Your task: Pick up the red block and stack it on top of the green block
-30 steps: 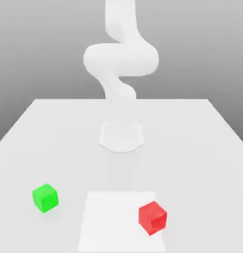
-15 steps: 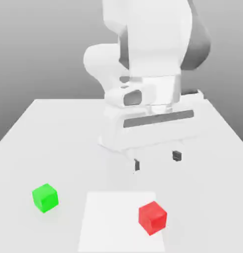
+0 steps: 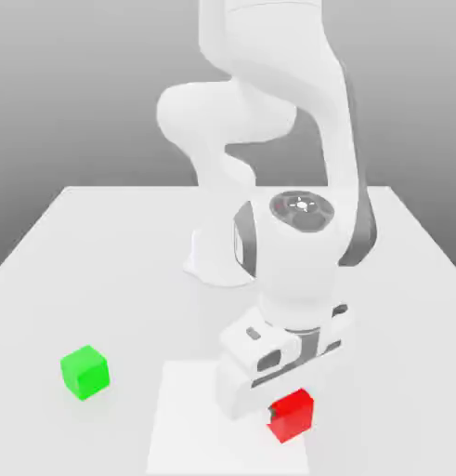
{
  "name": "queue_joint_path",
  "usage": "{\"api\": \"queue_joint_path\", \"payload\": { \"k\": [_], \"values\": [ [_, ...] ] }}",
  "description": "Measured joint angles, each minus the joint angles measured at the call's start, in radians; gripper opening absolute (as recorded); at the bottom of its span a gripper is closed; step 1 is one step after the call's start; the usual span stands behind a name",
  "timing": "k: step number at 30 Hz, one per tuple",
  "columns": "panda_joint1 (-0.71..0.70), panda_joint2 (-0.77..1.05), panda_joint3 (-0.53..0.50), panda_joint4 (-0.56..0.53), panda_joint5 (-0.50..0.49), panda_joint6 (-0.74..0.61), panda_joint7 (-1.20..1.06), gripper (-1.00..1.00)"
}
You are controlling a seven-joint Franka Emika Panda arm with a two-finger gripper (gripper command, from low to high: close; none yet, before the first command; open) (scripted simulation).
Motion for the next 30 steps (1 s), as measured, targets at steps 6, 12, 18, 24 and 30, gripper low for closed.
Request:
{"api": "queue_joint_path", "payload": {
  "k": [6, 12, 18, 24, 30],
  "values": [
    [-0.002, -0.119, 0.001, -0.018, -0.003, -0.100, 0.002, -1.00],
    [-0.141, -0.246, -0.085, -0.053, -0.034, -0.188, -0.084, -1.00],
    [-0.351, -0.322, -0.178, -0.090, -0.058, -0.223, -0.232, -1.00],
    [-0.492, -0.358, -0.261, -0.121, -0.036, -0.234, -0.391, -1.00],
    [-0.494, -0.213, -0.239, -0.116, 0.074, -0.099, -0.482, -1.00]
  ]
}}
